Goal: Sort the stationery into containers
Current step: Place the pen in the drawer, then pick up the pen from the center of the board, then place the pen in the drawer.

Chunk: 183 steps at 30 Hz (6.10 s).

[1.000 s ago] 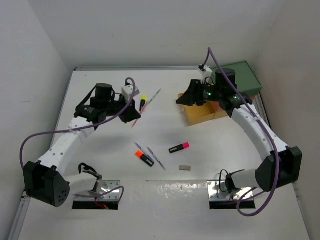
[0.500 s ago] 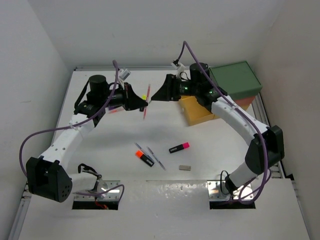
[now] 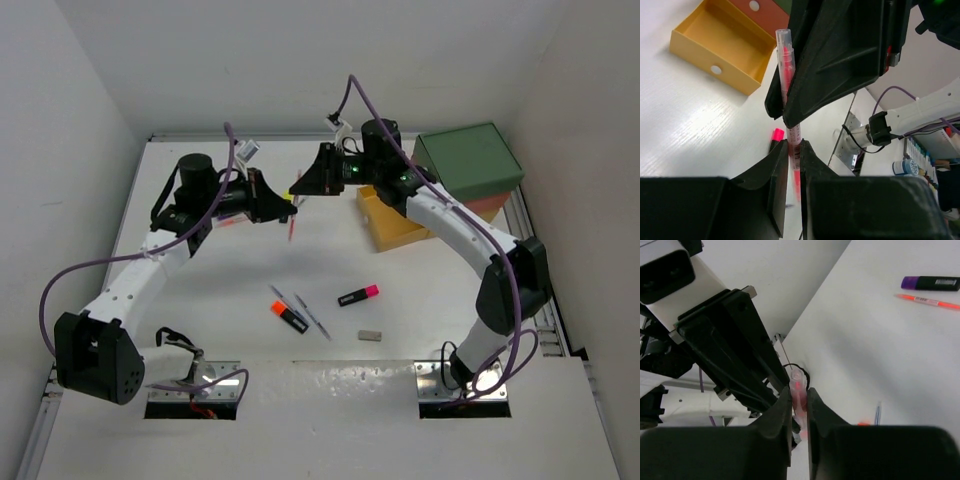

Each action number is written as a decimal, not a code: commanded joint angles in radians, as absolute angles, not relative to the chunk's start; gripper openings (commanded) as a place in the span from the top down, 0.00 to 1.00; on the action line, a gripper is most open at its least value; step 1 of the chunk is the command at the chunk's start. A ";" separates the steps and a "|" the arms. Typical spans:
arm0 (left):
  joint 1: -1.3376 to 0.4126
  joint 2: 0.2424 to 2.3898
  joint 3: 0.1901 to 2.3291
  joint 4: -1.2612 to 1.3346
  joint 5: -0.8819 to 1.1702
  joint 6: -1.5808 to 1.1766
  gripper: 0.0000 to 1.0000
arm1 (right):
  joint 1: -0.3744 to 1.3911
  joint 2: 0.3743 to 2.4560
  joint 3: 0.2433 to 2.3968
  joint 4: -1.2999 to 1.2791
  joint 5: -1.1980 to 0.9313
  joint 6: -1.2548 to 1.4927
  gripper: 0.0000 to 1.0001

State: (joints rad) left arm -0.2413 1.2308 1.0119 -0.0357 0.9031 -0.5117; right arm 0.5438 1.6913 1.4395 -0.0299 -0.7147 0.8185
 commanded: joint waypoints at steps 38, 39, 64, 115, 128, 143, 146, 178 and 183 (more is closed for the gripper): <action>-0.615 1.427 1.124 -0.654 0.519 0.738 0.35 | 0.250 1.925 1.606 -0.572 -0.061 -0.218 0.58; -0.620 1.431 1.114 -0.649 0.514 0.764 0.36 | 0.249 1.925 1.618 -0.578 -0.063 -0.210 0.56; -0.873 1.615 0.996 -0.614 0.416 1.178 0.64 | 0.147 1.717 1.727 -0.859 -0.305 -0.008 0.55; -0.440 1.437 1.243 -0.020 0.880 -0.273 1.00 | 0.116 1.332 1.362 -0.195 -0.788 0.604 0.25; -0.382 1.520 1.212 0.446 0.965 -0.776 1.00 | 0.319 1.420 1.355 -0.074 -0.715 0.683 0.27; -0.391 1.488 1.157 0.467 0.974 -0.776 0.75 | 0.364 1.465 1.350 -0.011 -0.584 0.707 1.00; -0.362 1.473 1.190 0.266 0.962 -0.629 0.33 | 0.315 1.463 1.388 -0.110 -0.584 0.634 1.00; -0.518 1.496 1.200 -0.779 0.423 0.974 0.37 | 0.290 1.959 1.601 -0.624 -0.003 -0.164 0.58; -0.546 1.505 1.141 -0.742 0.422 1.064 0.39 | 0.291 1.939 1.713 -0.695 -0.020 -0.074 0.47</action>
State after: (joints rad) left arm -0.5282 1.5368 1.1595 -0.7784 0.4191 0.9573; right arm 0.2909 1.9636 1.6276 -0.6758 -0.0250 -0.1394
